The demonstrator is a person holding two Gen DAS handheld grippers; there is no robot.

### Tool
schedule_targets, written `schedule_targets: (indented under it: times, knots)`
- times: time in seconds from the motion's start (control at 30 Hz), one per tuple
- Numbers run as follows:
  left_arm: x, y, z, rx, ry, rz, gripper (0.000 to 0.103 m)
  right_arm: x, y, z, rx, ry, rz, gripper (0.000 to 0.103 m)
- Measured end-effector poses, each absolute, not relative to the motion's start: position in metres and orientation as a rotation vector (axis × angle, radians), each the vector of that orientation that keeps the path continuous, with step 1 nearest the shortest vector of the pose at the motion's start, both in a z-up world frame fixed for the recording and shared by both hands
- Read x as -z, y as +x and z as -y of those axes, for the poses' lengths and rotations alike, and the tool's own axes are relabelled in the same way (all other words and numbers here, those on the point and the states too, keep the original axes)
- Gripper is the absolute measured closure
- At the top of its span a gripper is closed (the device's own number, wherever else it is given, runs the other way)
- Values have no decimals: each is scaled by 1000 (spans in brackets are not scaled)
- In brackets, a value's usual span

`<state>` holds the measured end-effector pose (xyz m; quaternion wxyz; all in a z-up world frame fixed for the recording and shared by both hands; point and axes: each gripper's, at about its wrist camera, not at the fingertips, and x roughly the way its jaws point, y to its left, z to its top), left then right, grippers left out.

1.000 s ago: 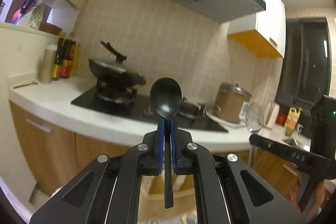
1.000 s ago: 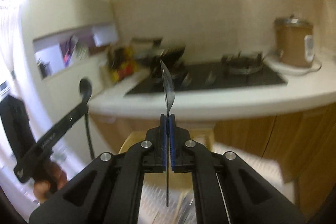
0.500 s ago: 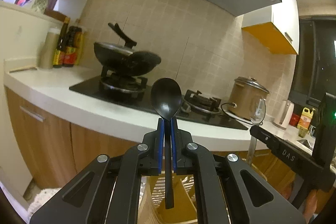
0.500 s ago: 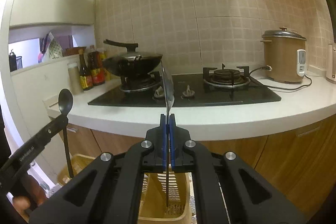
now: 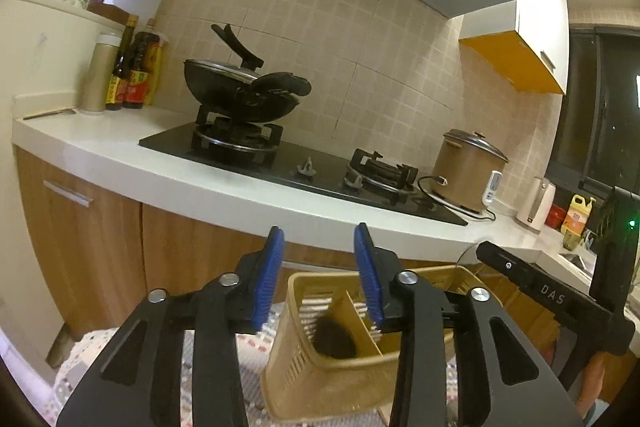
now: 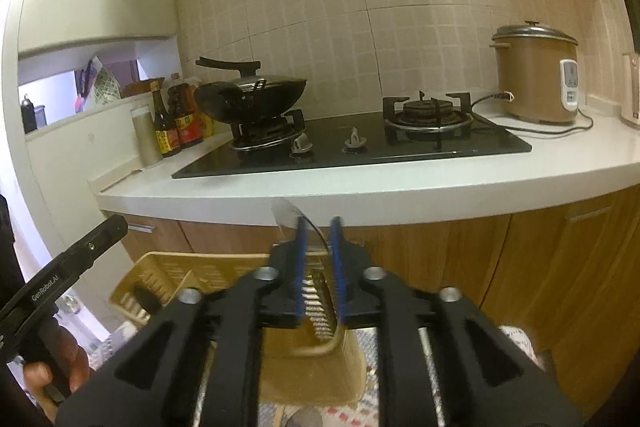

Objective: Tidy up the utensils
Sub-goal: 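Lift the ladle with the left tool while the right tool carries the spoon, both releasing into the basket, then grasp a wooden chopstick with the left tool while the right tool grasps another chopstick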

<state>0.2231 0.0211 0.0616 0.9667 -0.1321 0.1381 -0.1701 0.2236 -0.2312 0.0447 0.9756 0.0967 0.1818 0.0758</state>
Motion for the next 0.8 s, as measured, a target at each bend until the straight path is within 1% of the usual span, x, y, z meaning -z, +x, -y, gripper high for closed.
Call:
schedule_targets:
  times: [0.17,0.27,0.37,0.4,0.47,0.53,0.6,0.73,0.8]
  knots:
    - [-69,202,-31,346,-277,-318,64,-52,196,238,-144,204,-383,77]
    - [-71,186,-31,374,-262,-388,64,-54,178,241,-136,201,-434,77]
    - [-67,172,-25,408,-229,-506,64,-52,164,244,-129,195,-528,77]
    - [-64,170,-21,426,-215,-556,64,-48,160,245,-138,201,-590,77]
    - [-53,167,-10,475,-185,-683,64,-41,159,248,-157,217,-679,77]
    - [-34,170,5,518,-137,-849,64,-27,159,250,-190,246,-804,77]
    - [-16,172,16,547,-111,-961,64,-12,162,252,-230,279,-919,77]
    - [26,181,33,553,-76,-1124,65,15,164,253,-279,329,-1054,77]
    - [39,183,36,555,-83,-1163,66,26,163,249,-297,335,-1104,77]
